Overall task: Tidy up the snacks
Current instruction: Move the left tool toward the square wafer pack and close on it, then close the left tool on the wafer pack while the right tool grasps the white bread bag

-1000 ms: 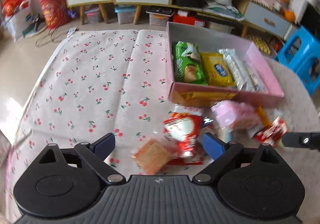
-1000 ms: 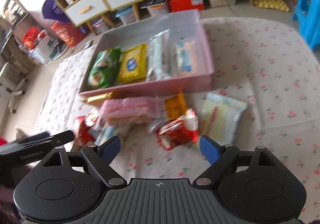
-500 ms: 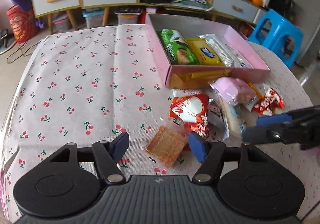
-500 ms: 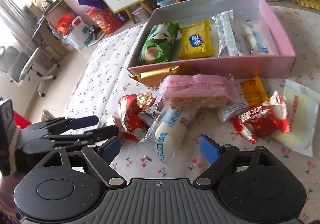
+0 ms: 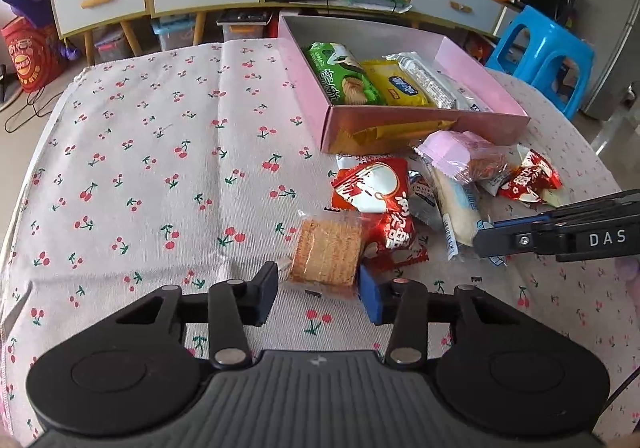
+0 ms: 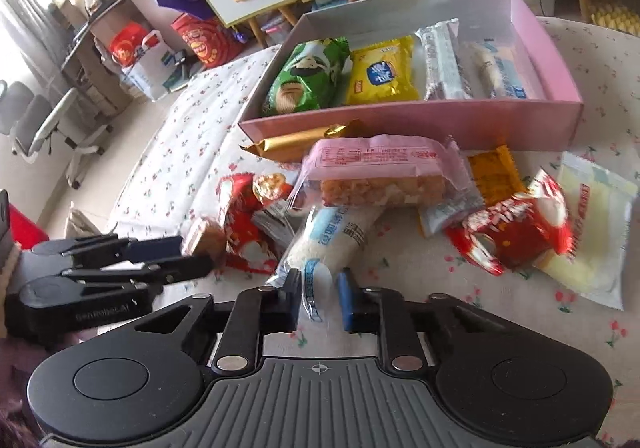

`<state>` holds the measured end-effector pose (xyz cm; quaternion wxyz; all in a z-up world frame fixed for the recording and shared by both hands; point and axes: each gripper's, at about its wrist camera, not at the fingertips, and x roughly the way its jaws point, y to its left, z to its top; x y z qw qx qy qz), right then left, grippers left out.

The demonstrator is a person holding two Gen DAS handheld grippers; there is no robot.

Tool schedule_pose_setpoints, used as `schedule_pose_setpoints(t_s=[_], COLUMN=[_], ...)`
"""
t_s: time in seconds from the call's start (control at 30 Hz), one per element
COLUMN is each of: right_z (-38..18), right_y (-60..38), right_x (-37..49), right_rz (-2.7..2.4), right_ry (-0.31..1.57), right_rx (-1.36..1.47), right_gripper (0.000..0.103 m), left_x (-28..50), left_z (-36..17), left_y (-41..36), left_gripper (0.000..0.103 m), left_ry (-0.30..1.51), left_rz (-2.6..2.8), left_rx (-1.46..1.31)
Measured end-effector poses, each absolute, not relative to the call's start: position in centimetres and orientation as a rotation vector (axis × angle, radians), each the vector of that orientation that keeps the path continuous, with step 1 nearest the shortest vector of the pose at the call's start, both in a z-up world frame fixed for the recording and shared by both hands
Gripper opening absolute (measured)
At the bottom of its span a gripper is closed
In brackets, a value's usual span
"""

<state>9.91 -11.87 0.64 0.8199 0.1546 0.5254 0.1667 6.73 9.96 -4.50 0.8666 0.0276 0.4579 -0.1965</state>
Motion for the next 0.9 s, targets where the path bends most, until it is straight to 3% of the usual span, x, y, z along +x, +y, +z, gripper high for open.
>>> schedule_pose_setpoints(t_s=[0.17,0.33,0.37,0.5,0.57,0.63,0.7,0.9], right_z=[1.2,1.1,1.0,1.1,1.4,1.8,1.9,0.6], right_y=[-13.2,-15.1,-15.3,-15.6,-14.9,-14.0,-13.0,-10.2], right_x=[8.8,7.4,7.3,7.8,8.4,9.0,9.7,11.3], right_rz=[0.366,0.357,0.358,0.368,0.370,0.370,0.360,0.294], right_ry=[1.141,1.162,1.169,1.186,1.169,1.147,1.135,1.126], right_rx=[0.287,0.274,0.280,0.367,0.406,0.427,0.427,0.351], right_gripper=[0.004,0.004,0.013,0.019,0.033,0.057,0.060,0.060], left_x=[5.8,4.3,4.1,3.4,3.1,3.0,3.1,3.4], left_z=[-4.4,-4.3,-4.3,-4.1,-4.0,-4.0,-3.9,-4.4], left_y=[10.0,9.2,9.0,7.5,6.9,6.6,6.4,5.6], left_gripper=[0.038,0.038,0.038,0.039,0.040,0.045,0.053,0.053], left_ry=[0.981,0.995,1.002,1.013,0.998,0.986,0.983,0.990], left_rz=[-0.427,-0.442,-0.444,-0.456,-0.467,-0.466,-0.462,-0.456], left_rx=[0.044,0.070,0.072,0.109,0.135,0.149,0.149,0.185])
